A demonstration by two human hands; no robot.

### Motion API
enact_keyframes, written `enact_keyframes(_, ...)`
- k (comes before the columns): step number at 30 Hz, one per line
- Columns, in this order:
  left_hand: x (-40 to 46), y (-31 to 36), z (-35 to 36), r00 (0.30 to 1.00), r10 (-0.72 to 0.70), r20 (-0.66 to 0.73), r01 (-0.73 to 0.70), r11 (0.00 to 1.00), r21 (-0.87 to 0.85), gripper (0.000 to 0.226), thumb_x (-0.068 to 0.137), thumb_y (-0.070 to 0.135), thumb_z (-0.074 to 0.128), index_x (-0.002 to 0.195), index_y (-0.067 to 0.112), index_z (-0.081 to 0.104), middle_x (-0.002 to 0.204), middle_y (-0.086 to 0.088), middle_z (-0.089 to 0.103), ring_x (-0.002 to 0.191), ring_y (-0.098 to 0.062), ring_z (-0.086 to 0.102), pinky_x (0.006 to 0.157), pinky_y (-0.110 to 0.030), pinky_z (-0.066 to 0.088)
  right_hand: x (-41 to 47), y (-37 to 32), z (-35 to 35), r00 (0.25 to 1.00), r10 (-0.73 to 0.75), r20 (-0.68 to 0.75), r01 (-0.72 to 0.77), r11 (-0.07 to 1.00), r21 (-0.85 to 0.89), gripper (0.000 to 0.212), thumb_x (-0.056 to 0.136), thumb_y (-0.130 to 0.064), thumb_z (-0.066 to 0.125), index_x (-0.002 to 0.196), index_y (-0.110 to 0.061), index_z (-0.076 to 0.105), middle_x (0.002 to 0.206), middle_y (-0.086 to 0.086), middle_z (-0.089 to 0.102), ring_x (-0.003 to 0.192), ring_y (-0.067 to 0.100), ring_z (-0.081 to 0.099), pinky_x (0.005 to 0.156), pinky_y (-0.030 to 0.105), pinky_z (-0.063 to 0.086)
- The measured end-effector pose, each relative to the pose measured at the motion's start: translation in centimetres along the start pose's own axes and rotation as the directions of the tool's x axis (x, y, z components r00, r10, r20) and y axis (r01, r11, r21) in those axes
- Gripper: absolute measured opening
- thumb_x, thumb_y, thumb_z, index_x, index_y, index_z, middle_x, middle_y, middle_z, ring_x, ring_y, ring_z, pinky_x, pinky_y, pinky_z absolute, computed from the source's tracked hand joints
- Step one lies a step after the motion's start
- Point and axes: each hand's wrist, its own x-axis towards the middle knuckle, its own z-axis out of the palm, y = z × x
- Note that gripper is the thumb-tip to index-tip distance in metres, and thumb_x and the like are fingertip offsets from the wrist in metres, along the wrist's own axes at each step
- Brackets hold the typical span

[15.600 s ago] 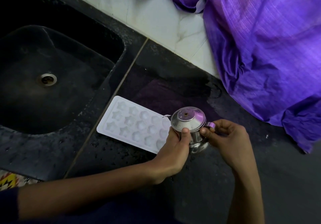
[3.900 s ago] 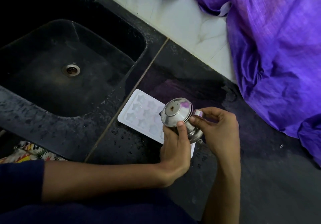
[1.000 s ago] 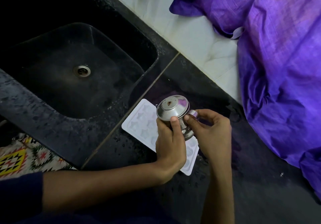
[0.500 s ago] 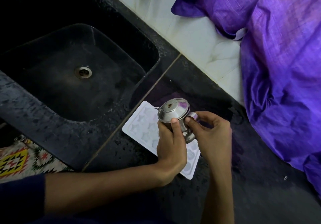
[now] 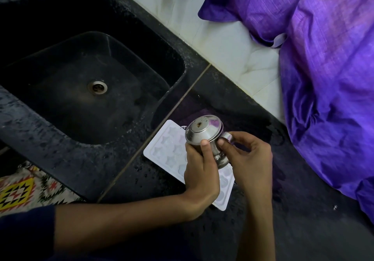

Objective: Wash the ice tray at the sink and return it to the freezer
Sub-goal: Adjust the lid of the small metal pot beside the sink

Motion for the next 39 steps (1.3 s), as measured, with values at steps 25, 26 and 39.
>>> enact_keyframes(25,-1.7,-1.1,0.2,0.995,0.073,-0.068,-0.077,0.995,-0.069,0.050,0.099,0.038,0.026,0.148,0.033,0.017,0.145,0.008,0.043,0.127,-0.008,0.046,0.097,-0.018,0.033,-0.7,0.9,0.2,0.991,-0.106,0.081,0.109,0.993,-0.043,0.027,0.087,-0.012,0.062,0.080,-0.038,0.062,0.079,-0.016,0.068,0.081,-0.004,0.063,0.069,0.006,0.046)
enact_keyframes(26,-1.7,-1.1,0.2,0.995,0.067,-0.070,-0.072,0.995,-0.066,0.050,0.099,0.038,0.026,0.148,0.033,0.018,0.144,0.007,0.043,0.127,-0.009,0.046,0.097,-0.018,0.034,-0.7,1.0,0.2,0.991,-0.103,0.083,0.107,0.993,-0.043,0.025,0.087,-0.012,0.062,0.080,-0.037,0.062,0.080,-0.016,0.068,0.081,-0.003,0.064,0.069,0.007,0.046)
enact_keyframes(39,-1.9,-0.9,0.2,0.997,0.017,-0.069,-0.019,0.999,-0.025,0.049,0.099,0.041,0.025,0.147,0.030,0.022,0.142,0.008,0.046,0.124,-0.010,0.048,0.089,-0.015,0.030,-0.9,1.3,0.0,0.989,-0.120,0.087,0.127,0.989,-0.079,0.025,0.088,-0.013,0.061,0.081,-0.037,0.061,0.080,-0.016,0.067,0.080,-0.001,0.063,0.070,0.012,0.046)
